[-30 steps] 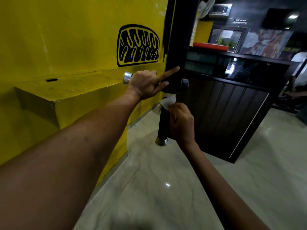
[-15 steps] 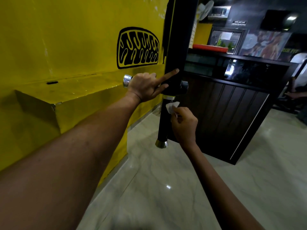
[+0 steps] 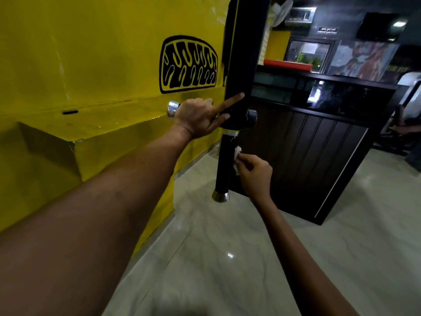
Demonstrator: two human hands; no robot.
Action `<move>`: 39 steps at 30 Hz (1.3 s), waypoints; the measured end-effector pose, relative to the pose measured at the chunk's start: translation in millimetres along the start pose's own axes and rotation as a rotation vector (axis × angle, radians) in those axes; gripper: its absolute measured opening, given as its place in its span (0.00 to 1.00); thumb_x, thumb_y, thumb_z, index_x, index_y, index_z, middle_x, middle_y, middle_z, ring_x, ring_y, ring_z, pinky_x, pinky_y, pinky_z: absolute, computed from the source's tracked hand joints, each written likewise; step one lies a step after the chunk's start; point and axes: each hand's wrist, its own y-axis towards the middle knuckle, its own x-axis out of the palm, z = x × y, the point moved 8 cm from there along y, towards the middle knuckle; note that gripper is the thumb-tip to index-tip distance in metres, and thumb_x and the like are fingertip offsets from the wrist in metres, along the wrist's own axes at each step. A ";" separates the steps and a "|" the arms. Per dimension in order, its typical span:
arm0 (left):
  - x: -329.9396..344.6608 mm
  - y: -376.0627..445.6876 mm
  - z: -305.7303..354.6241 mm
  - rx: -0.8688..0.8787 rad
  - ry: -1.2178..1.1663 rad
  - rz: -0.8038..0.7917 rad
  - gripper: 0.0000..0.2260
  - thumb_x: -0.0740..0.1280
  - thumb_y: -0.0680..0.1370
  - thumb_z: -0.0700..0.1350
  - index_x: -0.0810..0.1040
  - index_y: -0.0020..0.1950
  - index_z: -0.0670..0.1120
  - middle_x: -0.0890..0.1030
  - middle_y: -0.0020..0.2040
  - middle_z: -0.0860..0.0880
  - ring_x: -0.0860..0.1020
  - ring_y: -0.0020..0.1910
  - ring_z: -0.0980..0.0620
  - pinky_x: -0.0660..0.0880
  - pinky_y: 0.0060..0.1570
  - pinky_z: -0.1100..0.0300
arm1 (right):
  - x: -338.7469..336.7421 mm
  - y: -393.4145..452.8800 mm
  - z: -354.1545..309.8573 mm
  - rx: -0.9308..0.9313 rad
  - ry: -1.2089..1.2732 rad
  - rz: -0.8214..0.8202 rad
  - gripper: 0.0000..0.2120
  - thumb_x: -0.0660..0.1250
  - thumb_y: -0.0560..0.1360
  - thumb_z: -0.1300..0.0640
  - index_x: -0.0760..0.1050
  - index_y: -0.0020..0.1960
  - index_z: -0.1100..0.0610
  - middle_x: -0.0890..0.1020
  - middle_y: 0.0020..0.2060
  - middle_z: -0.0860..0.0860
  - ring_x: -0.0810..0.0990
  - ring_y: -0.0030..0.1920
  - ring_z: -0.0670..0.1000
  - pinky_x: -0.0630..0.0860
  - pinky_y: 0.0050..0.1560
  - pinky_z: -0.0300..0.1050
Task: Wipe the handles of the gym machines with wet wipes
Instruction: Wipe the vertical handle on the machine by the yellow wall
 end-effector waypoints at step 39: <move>-5.5 -4.4 -1.3 -0.021 0.000 0.081 0.23 0.39 0.82 0.59 0.32 0.74 0.60 0.72 0.28 0.45 0.69 0.22 0.48 0.60 0.24 0.63 | 23.6 -27.3 -48.8 -0.396 -0.332 -0.015 0.05 0.67 0.71 0.67 0.78 0.44 0.69 0.77 0.39 0.61 0.78 0.34 0.56 0.71 0.35 0.34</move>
